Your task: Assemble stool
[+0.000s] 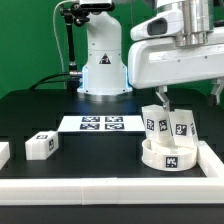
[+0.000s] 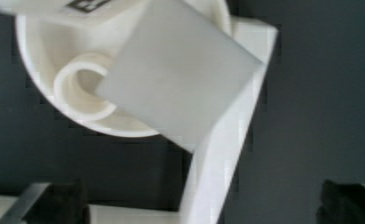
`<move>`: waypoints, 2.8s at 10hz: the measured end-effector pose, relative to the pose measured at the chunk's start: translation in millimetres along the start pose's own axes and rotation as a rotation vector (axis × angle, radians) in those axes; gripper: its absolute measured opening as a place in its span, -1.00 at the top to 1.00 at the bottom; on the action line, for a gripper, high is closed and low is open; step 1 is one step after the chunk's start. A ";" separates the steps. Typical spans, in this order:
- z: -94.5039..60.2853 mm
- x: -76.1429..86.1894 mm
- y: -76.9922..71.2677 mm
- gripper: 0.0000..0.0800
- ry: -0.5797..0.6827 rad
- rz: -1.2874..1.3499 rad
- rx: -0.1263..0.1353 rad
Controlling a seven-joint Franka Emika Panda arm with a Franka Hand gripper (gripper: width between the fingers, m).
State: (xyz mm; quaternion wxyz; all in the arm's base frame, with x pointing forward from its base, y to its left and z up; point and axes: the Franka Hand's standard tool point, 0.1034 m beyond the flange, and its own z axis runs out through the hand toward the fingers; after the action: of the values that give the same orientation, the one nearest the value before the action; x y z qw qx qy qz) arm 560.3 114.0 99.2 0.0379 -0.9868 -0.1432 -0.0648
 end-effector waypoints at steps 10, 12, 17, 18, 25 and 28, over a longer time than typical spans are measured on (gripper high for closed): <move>21.6 -22.9 3.8 -0.32 -0.044 -0.371 -0.024; 21.6 -22.9 4.1 0.16 -0.044 -0.371 -0.024; 21.7 -22.9 3.6 0.16 -0.042 -0.222 -0.025; 21.7 -22.7 2.0 0.16 -0.040 -0.120 -0.027; 21.9 -21.0 -7.3 0.15 -0.027 0.539 -0.019; 22.0 -21.1 -7.8 0.15 -0.027 0.728 -0.012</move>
Offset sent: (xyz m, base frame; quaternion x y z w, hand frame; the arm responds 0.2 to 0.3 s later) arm -0.0234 0.0028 -0.0281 0.0068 0.0082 -0.1534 0.9881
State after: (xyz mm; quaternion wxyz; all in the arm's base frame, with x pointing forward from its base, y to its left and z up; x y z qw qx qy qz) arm 540.7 117.7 75.0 0.0506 -0.9741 0.2175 -0.0351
